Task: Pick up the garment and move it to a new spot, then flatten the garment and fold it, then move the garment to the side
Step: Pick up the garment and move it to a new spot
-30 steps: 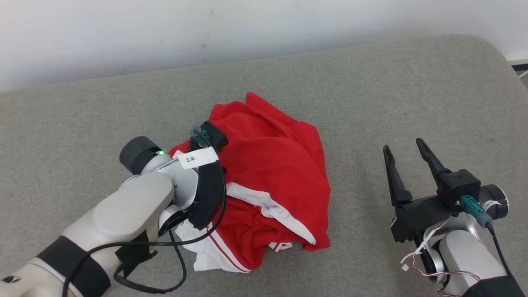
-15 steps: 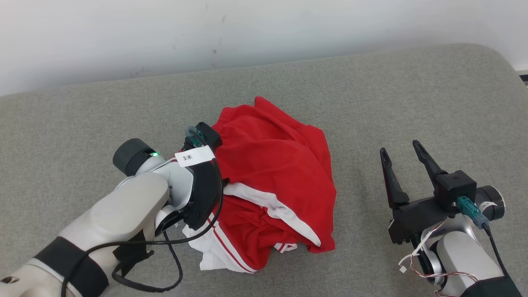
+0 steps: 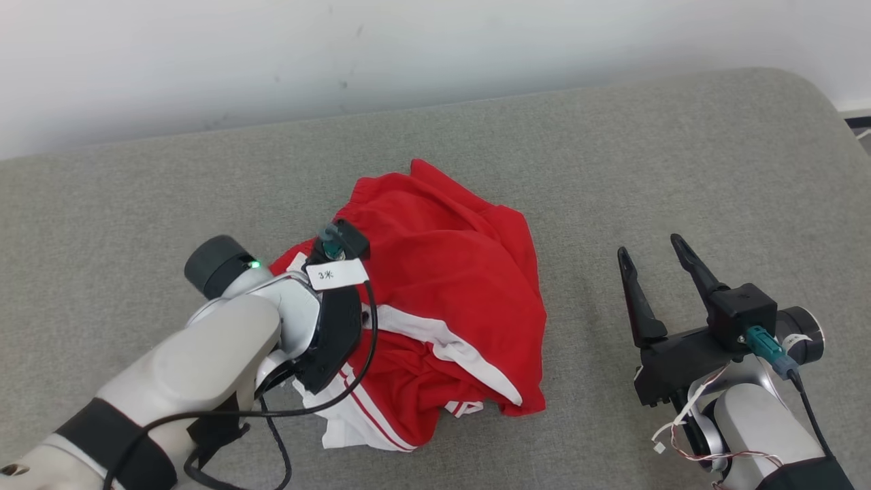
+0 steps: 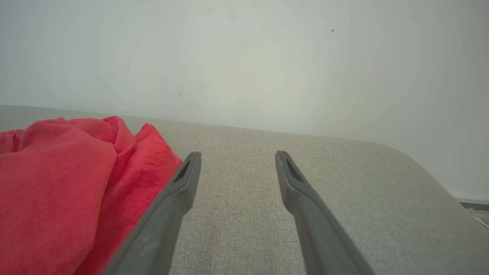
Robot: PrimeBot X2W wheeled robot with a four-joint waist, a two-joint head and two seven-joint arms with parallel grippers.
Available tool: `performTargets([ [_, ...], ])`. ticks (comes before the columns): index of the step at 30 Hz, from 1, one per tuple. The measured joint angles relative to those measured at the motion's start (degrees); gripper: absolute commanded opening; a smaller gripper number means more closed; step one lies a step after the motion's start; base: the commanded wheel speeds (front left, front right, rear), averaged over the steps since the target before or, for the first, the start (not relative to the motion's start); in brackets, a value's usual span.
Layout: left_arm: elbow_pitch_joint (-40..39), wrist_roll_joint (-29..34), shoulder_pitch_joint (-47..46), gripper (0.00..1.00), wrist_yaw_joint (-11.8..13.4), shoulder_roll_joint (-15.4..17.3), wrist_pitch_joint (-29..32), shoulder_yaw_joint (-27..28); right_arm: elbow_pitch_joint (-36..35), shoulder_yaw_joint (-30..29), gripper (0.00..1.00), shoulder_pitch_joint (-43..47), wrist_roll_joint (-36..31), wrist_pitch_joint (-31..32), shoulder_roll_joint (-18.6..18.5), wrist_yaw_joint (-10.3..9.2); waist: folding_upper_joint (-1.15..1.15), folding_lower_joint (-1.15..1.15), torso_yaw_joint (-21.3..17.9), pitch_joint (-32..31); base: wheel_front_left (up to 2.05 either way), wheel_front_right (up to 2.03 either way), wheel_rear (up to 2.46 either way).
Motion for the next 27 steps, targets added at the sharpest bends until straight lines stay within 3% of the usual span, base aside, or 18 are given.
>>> performTargets([
  [13, -1.0, 4.1, 0.1, 1.0, 0.0, 0.0, -2.6, 0.0, -0.3, -0.1, 1.0, 0.0, -0.1, 0.0, -0.1, 0.0, 0.0, 0.0, -1.1, 1.3, 0.0, 0.0, 0.0],
  [14, -1.0, 4.3, 0.0, 0.72, 0.0, 0.0, -2.8, 0.0, -0.3, -0.1, 1.0, 0.0, -0.1, 0.0, 0.0, 0.0, 0.0, 0.0, -1.1, 1.3, 0.0, 0.0, 0.0],
  [15, -1.1, 4.7, 0.0, 0.29, 0.0, 0.0, -3.4, 0.0, -0.3, -0.1, 1.0, -0.1, -0.1, 0.0, 0.0, 0.0, 0.0, 0.0, -1.1, 1.3, 0.0, 0.0, 0.0],
  [16, -1.2, 5.1, 0.0, 0.0, 0.0, 0.1, -3.7, 0.0, -0.2, -0.1, 1.0, -0.1, -0.1, 0.0, 0.0, 0.0, 0.0, 0.0, -1.0, 1.4, 0.0, 0.0, 0.0],
  [27, -1.0, 6.9, -0.1, 0.0, 0.0, -0.1, -7.7, 0.0, 0.7, 0.1, 1.0, -1.0, -0.1, 0.0, 0.1, 0.0, 0.0, 0.0, -0.7, 0.9, 0.0, 0.0, 0.0],
])
